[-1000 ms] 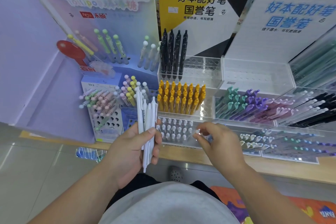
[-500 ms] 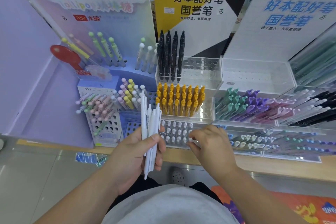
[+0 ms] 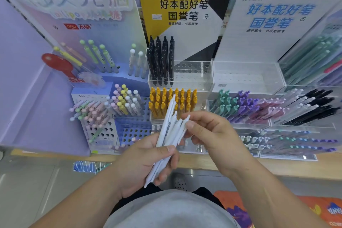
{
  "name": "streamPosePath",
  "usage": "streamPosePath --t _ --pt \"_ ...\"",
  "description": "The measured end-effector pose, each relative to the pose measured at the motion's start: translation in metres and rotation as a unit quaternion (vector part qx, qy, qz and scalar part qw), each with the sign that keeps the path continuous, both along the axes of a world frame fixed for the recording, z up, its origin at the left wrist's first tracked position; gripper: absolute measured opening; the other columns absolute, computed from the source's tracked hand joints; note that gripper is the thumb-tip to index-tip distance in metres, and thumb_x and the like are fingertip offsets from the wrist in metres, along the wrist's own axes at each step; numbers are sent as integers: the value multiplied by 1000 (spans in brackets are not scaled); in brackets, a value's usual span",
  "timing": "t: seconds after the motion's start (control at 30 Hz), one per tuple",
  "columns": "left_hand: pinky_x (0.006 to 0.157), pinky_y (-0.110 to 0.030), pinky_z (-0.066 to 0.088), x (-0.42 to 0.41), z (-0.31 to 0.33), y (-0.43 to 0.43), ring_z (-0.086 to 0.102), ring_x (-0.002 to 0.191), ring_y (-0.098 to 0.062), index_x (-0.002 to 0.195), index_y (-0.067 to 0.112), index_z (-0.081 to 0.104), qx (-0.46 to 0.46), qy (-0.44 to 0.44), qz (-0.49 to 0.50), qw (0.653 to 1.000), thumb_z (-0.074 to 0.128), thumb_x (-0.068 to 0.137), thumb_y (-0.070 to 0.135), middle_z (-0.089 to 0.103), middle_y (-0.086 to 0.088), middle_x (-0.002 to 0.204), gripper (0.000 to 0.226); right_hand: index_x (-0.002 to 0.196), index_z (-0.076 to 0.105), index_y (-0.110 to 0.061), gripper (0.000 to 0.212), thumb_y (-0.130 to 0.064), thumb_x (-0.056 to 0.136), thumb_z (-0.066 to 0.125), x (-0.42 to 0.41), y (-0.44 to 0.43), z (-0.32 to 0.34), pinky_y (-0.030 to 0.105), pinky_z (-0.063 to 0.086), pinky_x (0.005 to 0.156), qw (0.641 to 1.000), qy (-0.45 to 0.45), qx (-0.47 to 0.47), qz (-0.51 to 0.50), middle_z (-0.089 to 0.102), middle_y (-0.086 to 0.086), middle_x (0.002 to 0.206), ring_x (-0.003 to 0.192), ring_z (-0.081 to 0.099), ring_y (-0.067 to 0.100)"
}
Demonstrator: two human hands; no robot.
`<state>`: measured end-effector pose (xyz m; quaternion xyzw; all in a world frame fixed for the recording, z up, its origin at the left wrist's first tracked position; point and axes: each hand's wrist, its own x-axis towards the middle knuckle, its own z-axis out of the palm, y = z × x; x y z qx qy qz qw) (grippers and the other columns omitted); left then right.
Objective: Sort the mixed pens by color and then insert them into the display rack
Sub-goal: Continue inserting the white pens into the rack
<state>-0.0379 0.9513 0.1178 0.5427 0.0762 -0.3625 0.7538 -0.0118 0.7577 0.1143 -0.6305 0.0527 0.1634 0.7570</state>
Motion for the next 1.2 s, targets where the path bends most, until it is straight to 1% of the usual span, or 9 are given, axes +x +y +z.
streamPosePath --t 0.17,0.27,0.4,0.53,0.63,0.73,0.87,1.03,1.2 --pt "45 -30 44 2 -3 -6 55 57 -28 110 13 63 43 0 27 999 63 88 24 67 -19 84 25 98 71 -8 21 -19 80 68 -2 -19 -5 25 49 64 999 17 26 -35 74 14 92 75 65 14" --pt "44 -31 48 4 -10 -6 59 58 -29 113 6 59 70 7 84 994 60 85 23 69 -20 88 33 98 71 -8 21 -18 80 68 1 -39 -7 27 53 68 994 16 43 -101 74 10 90 77 67 16" --pt "44 -29 43 2 -18 -2 54 53 -24 113 6 58 94 16 117 989 57 94 18 63 -16 80 23 96 72 -10 27 -24 74 73 3 -61 -7 26 58 71 987 -3 38 -159 73 7 86 77 68 17" --pt "47 -30 37 -3 -21 1 42 51 -19 115 8 59 93 19 125 988 58 93 19 50 -9 70 25 95 72 -13 10 -8 87 70 2 -68 -12 28 58 76 982 -54 -94 -153 74 6 84 80 69 18" --pt "47 -29 36 -5 -23 3 41 50 -17 115 9 61 89 22 135 987 55 98 17 49 -6 68 20 93 72 -20 10 -11 88 73 5 -60 -24 22 55 71 961 -100 -224 -129 73 -3 80 76 68 11" --pt "46 -29 37 -5 -22 4 41 50 -17 117 7 61 74 15 144 987 57 92 23 48 -5 67 29 93 73 -25 10 -18 87 74 7 -50 -40 16 54 70 930 -141 -331 -72 71 -13 78 76 67 1" --pt "46 -29 37 -8 -22 8 40 51 -18 116 7 60 63 14 150 987 54 96 20 48 -7 68 25 101 74 -23 14 -21 88 74 10 -39 -57 13 54 72 898 -189 -396 -32 70 -16 82 78 66 -3" --pt "48 -29 36 -10 -21 15 40 52 -18 121 7 60 64 16 151 986 59 85 28 49 -7 67 41 102 75 -22 14 -21 88 73 13 -31 -71 12 52 73 894 -183 -408 -30 69 -18 81 79 65 -5" --pt "51 -30 36 -11 -20 20 42 53 -19 121 7 60 78 18 155 985 52 97 20 49 -7 68 28 103 75 -18 15 -20 88 74 15 -25 -72 12 53 74 882 -209 -419 -47 68 -14 80 75 65 -3"
